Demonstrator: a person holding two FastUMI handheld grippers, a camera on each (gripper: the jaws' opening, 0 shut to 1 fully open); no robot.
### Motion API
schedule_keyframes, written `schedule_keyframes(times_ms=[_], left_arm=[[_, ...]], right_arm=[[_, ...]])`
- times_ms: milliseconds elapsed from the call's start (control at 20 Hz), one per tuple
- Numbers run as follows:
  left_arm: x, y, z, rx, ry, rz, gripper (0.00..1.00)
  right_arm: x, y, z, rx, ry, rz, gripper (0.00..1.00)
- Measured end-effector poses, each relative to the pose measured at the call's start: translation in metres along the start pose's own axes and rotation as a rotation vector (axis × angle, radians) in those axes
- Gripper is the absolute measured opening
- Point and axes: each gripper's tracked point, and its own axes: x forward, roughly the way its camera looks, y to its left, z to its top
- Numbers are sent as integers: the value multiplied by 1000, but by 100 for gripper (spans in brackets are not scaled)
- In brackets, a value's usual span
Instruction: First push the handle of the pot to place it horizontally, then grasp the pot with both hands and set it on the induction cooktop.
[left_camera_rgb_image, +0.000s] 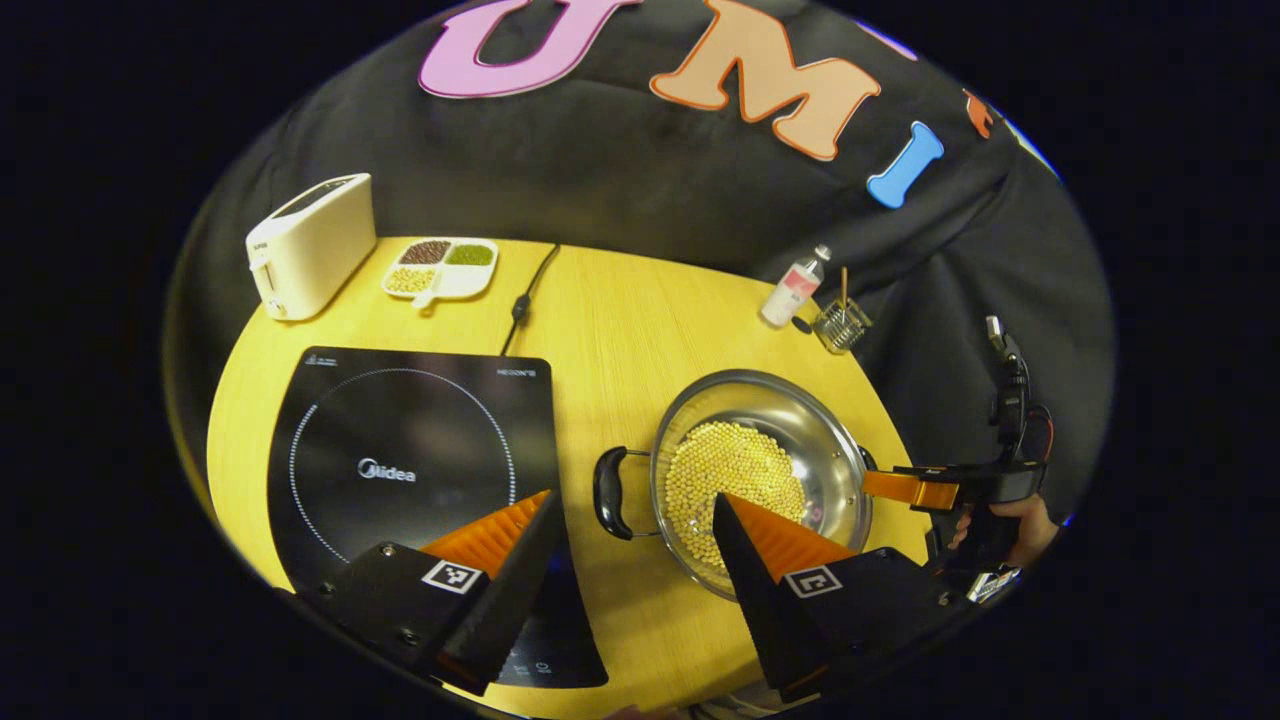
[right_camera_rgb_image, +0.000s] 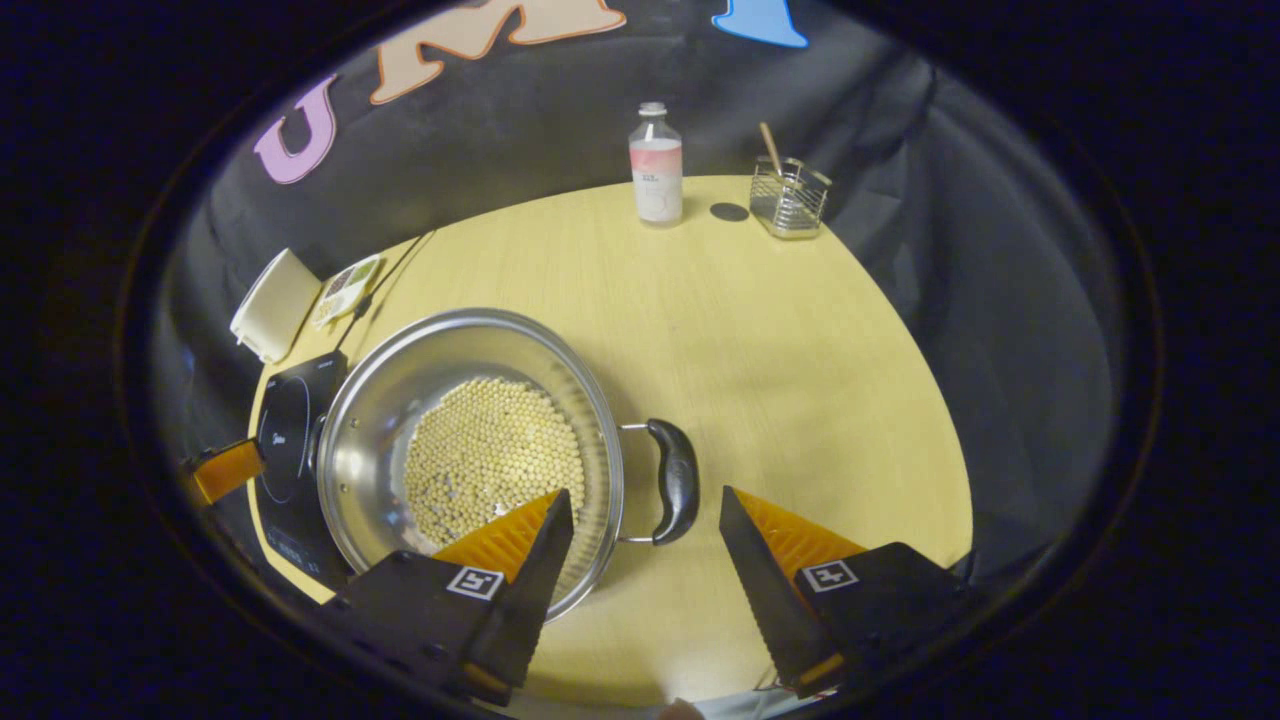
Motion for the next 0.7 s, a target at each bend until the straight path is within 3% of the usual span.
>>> schedule_keyframes(times_ms=[50, 100, 250, 300, 350, 400, 500, 550, 600, 650, 700], left_arm=[[9, -4, -2, -3, 19, -5, 94], [16, -7, -4, -6, 34, -9, 94], [39, -7, -7, 4, 68, 3, 93], [44, -2, -11, 16, 91, 25, 92], [47, 4, -10, 36, 94, 40, 93], [52, 6, -8, 45, 102, 43, 92], [61, 7, -16, 37, 139, 55, 92], [64, 9, -19, 35, 151, 59, 92], [69, 9, -19, 34, 157, 64, 92], [73, 9, -20, 38, 161, 69, 92], [76, 9, -21, 41, 172, 75, 92]], right_arm=[[6, 1, -1, -1, 10, 7, 83], [11, 2, -1, -8, 21, 15, 92], [24, 3, -2, -23, 47, 33, 92], [28, 3, -2, -26, 56, 38, 83], [32, 3, -3, -30, 63, 42, 83], [35, 1, -2, -33, 67, 43, 92], [41, -5, -2, -31, 75, 39, 92], [44, -9, -3, -29, 80, 35, 83], [45, -11, -2, -24, 84, 37, 83], [48, -12, -3, -15, 89, 44, 92], [49, -12, -3, -5, 93, 52, 88]])
